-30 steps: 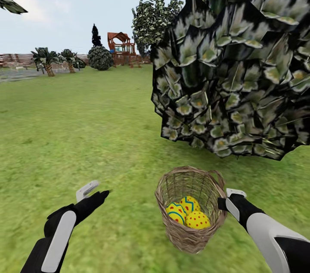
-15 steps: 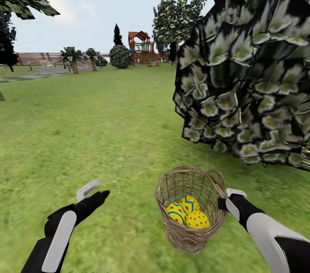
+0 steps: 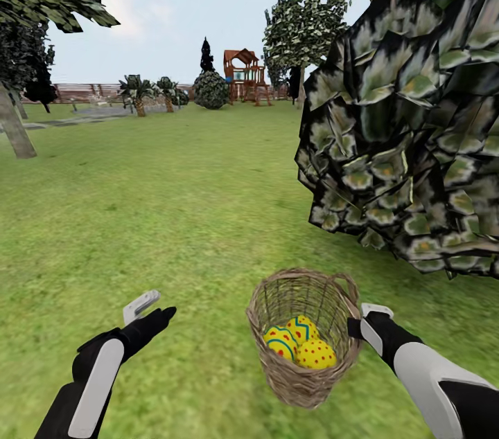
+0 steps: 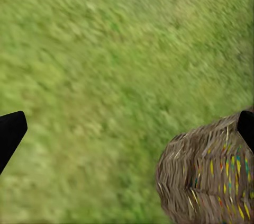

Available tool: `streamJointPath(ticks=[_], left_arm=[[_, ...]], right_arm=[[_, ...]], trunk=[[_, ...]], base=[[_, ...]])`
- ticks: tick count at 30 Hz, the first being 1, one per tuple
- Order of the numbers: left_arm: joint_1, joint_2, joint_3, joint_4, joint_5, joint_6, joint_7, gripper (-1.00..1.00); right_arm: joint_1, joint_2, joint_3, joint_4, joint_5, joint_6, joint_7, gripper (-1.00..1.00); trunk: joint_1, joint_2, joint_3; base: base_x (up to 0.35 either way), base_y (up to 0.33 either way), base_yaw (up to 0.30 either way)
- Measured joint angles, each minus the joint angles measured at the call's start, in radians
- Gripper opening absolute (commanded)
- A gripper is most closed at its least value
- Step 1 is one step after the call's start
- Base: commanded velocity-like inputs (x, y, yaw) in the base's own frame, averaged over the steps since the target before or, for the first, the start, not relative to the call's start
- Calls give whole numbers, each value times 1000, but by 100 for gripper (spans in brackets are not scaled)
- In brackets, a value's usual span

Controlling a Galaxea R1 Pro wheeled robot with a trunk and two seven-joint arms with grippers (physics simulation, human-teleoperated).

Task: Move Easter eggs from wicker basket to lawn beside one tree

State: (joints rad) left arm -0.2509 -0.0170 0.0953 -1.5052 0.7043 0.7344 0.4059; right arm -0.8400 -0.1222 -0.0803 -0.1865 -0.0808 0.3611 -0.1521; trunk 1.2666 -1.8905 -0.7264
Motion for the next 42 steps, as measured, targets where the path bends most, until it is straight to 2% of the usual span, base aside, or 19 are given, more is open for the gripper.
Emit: streamJointPath(ticks=[3, 6, 7, 8, 9, 10, 19, 37, 42], left_arm=[[0, 0, 0, 0, 1, 0, 0, 100], [0, 1, 0, 0, 0, 1, 0, 100], [0, 1, 0, 0, 0, 1, 0, 100], [0, 1, 0, 0, 0, 0, 0, 100], [0, 1, 0, 0, 0, 0, 0, 100], [0, 1, 0, 0, 0, 0, 0, 100], [0, 1, 0, 0, 0, 0, 0, 100], [0, 1, 2, 0, 6, 0, -6, 100], [0, 2, 3, 0, 7, 0, -7, 100]], right_arm=[[0, -1, -7, -1, 0, 0, 0, -100], [0, 1, -7, -1, -2, 1, 0, -100], [0, 11, 8, -1, -1, 2, -1, -100], [0, 14, -4, -1, -14, 2, -1, -100], [-1, 16, -20, -6, -3, 3, 0, -100], [0, 16, -6, -3, -2, 3, 0, -100], [-1, 17, -8, -1, -1, -1, 0, -100], [0, 20, -7, -1, 0, -6, 0, -100], [0, 21, -8, 0, -2, -6, 0, -100]], trunk=[[0, 0, 0], [-11, 21, 9], [-15, 28, 12], [-19, 35, 16], [-23, 42, 19], [-27, 49, 22], [-61, 112, 50], [-61, 112, 58], [-62, 112, 62]], base=[[0, 0, 0], [0, 0, 0], [0, 0, 0], [0, 0, 0], [0, 0, 0], [0, 0, 75], [0, 0, 249], [0, 0, 260], [206, 109, 240]])
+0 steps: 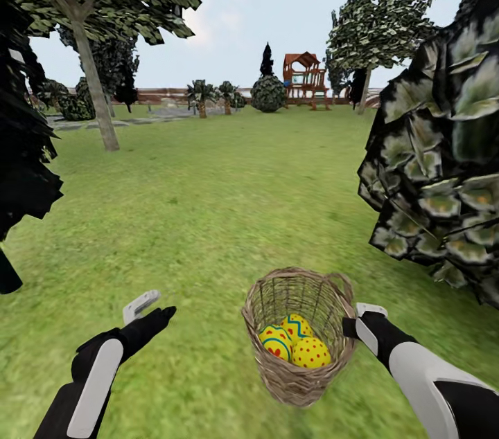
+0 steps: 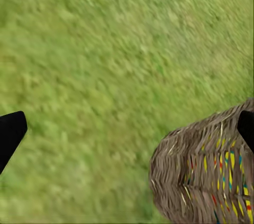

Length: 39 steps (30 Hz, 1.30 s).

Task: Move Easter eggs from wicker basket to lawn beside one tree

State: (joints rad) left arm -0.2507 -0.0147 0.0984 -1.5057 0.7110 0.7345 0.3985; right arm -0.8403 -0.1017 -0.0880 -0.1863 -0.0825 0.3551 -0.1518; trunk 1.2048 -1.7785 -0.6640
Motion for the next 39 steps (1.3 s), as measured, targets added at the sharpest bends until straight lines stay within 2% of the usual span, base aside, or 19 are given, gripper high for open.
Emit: streamJointPath(ticks=[5, 14, 27, 39], left_arm=[[0, 0, 0, -1, 1, -1, 0, 100], [0, -2, -2, -2, -2, 0, 4, 100], [0, 0, -2, 0, 2, 0, 4, 100], [0, 0, -2, 1, 2, 1, 0, 100]], right_arm=[[0, 0, 1, -1, 0, 1, 0, -100], [0, -1, -2, -2, 0, 2, 0, -100], [0, -2, 0, -1, 2, 2, 0, -100], [0, -1, -2, -1, -1, 1, 0, -100]], trunk=[[0, 0, 4], [0, 0, 8], [0, 0, 28], [0, 0, 42]], base=[[282, 168, 218], [305, 139, 10], [328, 2, -66], [329, 0, 125]])
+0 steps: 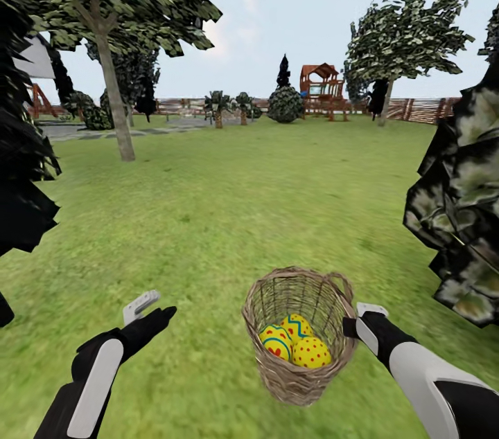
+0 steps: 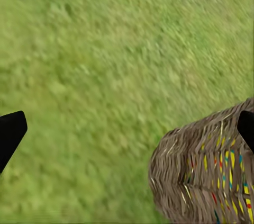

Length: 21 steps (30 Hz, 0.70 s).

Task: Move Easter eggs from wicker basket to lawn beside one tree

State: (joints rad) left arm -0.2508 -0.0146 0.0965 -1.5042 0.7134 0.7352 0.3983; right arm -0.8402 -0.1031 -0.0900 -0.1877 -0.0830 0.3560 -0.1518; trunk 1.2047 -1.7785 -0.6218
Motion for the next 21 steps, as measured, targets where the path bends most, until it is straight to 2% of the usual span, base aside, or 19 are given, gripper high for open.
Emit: streamJointPath(ticks=[5, 15, 17, 19, 20, 21], left_arm=[[0, 0, 0, 0, 1, 0, 0, 100], [0, 0, -3, 4, -1, 1, 3, 100], [0, 0, -4, 51, -8, -1, 4, 100], [0, -2, -35, 192, -137, -148, 5, 100], [0, -2, -50, 277, -207, -247, 3, 100], [0, -2, -59, 353, -270, -347, 3, 100]], right_arm=[[0, 0, 4, -1, 3, 0, 0, -100], [0, 0, 2, -2, 2, -2, -2, -100], [0, -1, -1, -4, 1, -2, -2, -100], [0, -5, -2, -16, 8, -2, -2, -100], [0, -5, 8, -19, 4, -2, -2, -100], [0, -5, 0, -22, 1, -2, -1, -100]], trunk=[[0, 0, 0], [0, 0, 0], [0, 0, 0], [0, 0, 0], [0, 0, 0], [0, 0, 0]], base=[[329, 0, 30], [330, 0, 265], [331, 0, 130], [331, 0, 15], [331, 0, 5], [331, 0, 2]])
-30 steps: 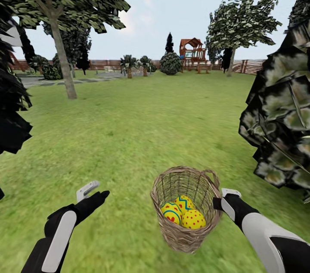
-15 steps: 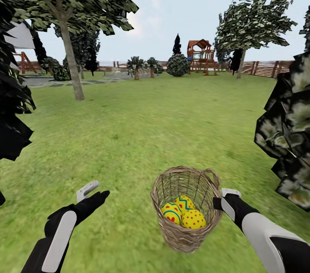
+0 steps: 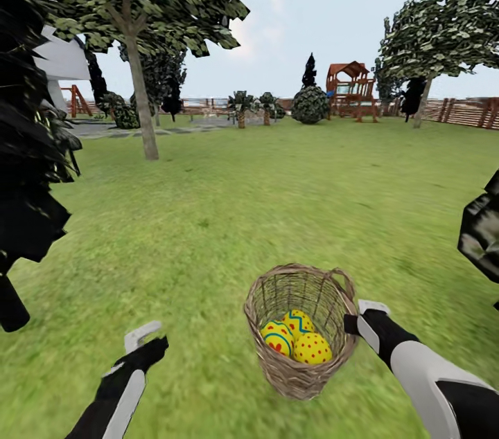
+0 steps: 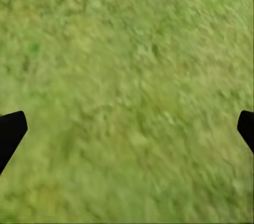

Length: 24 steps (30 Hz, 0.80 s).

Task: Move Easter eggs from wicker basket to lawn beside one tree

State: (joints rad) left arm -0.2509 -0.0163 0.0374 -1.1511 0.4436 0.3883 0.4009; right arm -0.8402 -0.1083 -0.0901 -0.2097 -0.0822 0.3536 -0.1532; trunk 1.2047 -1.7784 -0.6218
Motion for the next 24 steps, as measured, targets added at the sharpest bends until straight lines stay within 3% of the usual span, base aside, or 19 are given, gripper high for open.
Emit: streamJointPath(ticks=[1, 2, 6, 9, 11, 14, 24], left_arm=[[0, 1, -5, 86, -47, -92, 0, 100], [0, 2, -7, 153, -67, -130, -1, 100], [0, 4, -13, 344, -96, -192, -5, 100], [0, 1, -63, 517, -131, -385, -13, 100], [0, 6, -96, 570, -140, -482, -14, 100], [0, 23, -102, 581, -136, -504, -13, 100], [0, 25, -97, 583, -132, -509, -11, 100]], right_arm=[[0, -1, -4, -2, 1, -2, 1, -100], [0, -2, 0, -2, 3, -8, 2, -100], [0, -6, -2, -3, 2, -32, 2, -100], [1, -16, -3, -1, 6, -62, 6, -100], [1, -18, -3, 3, 1, -113, 7, -100], [3, -17, 1, 8, -3, -141, 5, -100], [3, -16, -1, 3, 1, -144, 3, -100]], trunk=[[0, 0, 0], [0, 0, 0], [0, 0, 0], [0, 0, 0], [0, 0, 0], [0, 0, 0], [0, 0, 0]], base=[[331, 0, 1], [331, 0, 1], [331, 0, 0], [331, 0, 0], [331, 0, 0], [331, 0, 0], [331, 0, 0]])
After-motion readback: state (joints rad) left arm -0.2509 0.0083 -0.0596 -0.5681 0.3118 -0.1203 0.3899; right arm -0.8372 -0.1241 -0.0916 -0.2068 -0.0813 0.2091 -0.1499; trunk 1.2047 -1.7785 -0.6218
